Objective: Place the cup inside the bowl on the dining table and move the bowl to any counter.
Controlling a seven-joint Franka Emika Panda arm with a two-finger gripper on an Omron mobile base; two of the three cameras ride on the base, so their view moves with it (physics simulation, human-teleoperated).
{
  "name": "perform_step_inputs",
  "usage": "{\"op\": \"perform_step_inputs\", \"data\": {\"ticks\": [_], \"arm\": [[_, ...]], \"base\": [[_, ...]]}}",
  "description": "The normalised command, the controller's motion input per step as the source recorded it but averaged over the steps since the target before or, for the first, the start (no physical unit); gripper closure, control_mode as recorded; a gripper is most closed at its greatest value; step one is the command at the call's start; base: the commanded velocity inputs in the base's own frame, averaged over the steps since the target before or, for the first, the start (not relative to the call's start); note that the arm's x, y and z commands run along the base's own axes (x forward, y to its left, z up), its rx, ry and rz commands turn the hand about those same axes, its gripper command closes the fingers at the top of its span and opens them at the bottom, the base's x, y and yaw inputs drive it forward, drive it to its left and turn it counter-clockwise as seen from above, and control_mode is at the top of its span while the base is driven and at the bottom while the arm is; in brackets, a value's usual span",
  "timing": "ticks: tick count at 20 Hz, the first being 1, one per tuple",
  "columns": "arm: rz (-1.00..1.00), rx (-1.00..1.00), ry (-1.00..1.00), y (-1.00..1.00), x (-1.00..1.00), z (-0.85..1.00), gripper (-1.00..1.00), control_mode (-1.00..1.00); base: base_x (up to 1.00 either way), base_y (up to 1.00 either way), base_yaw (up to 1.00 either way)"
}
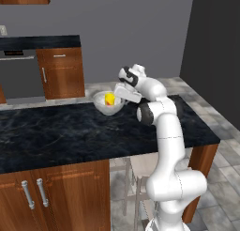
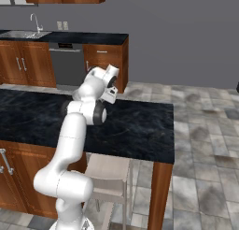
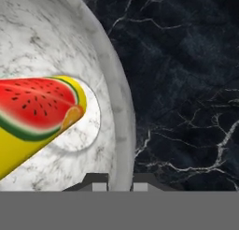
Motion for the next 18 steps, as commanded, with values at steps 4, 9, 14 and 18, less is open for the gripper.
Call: {"op": "perform_step_inputs", "data": {"ticks": [4, 9, 14, 18], "arm": [[0.00, 0.05, 0.00, -0.01, -0.12, 0.08, 1.00, -1.00], [0.00, 0.07, 0.00, -0.04, -0.31, 0.12, 1.00, -1.00], [0.00, 0.03, -0.02, -0.02, -0.35, 0.17, 1.00, -1.00], [0.00, 0.00, -0.04, 0.00, -0.37, 0.18, 1.00, -1.00]], "base": [[0.00, 0.00, 0.00], [0.00, 0.00, 0.00], [0.00, 0.00, 0.00], [0.00, 0.00, 0.00]]}}
